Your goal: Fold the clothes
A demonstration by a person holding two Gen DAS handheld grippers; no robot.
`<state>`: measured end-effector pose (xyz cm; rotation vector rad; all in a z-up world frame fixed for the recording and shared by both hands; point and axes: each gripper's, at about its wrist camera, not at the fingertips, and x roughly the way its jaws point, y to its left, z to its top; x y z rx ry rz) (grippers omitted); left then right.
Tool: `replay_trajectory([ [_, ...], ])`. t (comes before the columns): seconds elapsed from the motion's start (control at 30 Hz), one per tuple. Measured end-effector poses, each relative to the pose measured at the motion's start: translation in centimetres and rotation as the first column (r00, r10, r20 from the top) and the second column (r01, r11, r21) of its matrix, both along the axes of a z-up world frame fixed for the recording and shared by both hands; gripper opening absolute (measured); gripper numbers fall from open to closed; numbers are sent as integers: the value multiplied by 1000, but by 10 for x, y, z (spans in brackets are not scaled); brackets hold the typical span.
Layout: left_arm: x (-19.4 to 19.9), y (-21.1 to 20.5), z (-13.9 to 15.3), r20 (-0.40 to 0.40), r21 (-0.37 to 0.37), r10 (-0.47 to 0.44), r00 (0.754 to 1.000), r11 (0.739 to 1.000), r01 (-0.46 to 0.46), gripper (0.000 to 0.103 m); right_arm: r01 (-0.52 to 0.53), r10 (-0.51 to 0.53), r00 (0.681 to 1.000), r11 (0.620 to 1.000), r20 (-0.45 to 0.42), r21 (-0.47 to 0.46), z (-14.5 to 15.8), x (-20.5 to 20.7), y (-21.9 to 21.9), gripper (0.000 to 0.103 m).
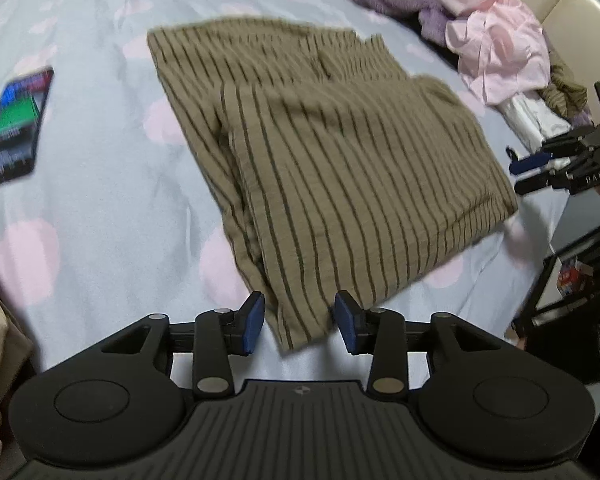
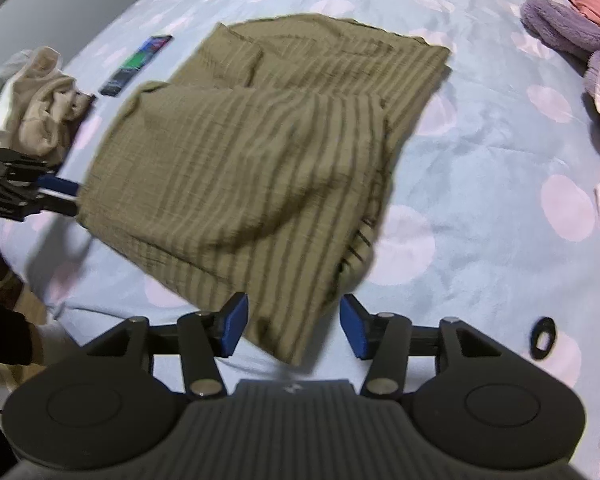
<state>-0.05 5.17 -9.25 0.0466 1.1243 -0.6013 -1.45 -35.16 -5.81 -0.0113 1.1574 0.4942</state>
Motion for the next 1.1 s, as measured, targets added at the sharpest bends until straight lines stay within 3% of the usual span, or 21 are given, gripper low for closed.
replay_trajectory([
  [0.1, -1, -1, 3, 16, -4, 3, 1000, 1000, -3, 37, -45, 45, 999, 999, 7, 13, 0, -4, 6, 68],
  [0.23, -6, -6, -7, 50, 72, -12, 999, 997, 9, 37, -69, 69, 998, 997, -7, -36, -14, -7, 14, 68],
  [0.37, -12, -8, -17, 57, 79, -26, 998, 997, 22, 37, -61, 59, 997, 997, -47, -56, -32, -7, 18, 67],
  [0.43, -14, -12, -19, 53, 80, -50, 997, 996, 45, 37, -55, 52, 997, 997, -57, -51, -38, -6, 20, 62],
  [0.5, -16, -18, -20, 61, 84, -79, 995, 994, 74, 36, -33, 32, 998, 999, -53, -29, -41, -5, 21, 45],
  [0.63, -14, -26, -22, 25, 69, -94, 995, 993, 92, 32, -9, 10, 998, 1000, -57, 21, -35, -2, 16, 31],
  [0.67, -13, -26, -24, -2, 61, -88, 996, 994, 88, 24, -5, 7, 998, 999, -59, 35, -32, -1, 14, 19],
  [0.7, -11, -25, -24, -15, 54, -87, 996, 995, 88, 3, 0, 3, 998, 999, -61, 48, -29, 0, 12, 9],
  [0.87, -8, -12, -11, -30, 1, -90, 995, 996, 90, 1, 21, -13, 997, 993, -72, 113, -13, 4, 2, 7],
  [1.1, -22, 7, 36, 27, -111, -92, 995, 989, 94, 0, 55, -40, 996, 976, -78, 209, 18, -3, -15, 6],
])
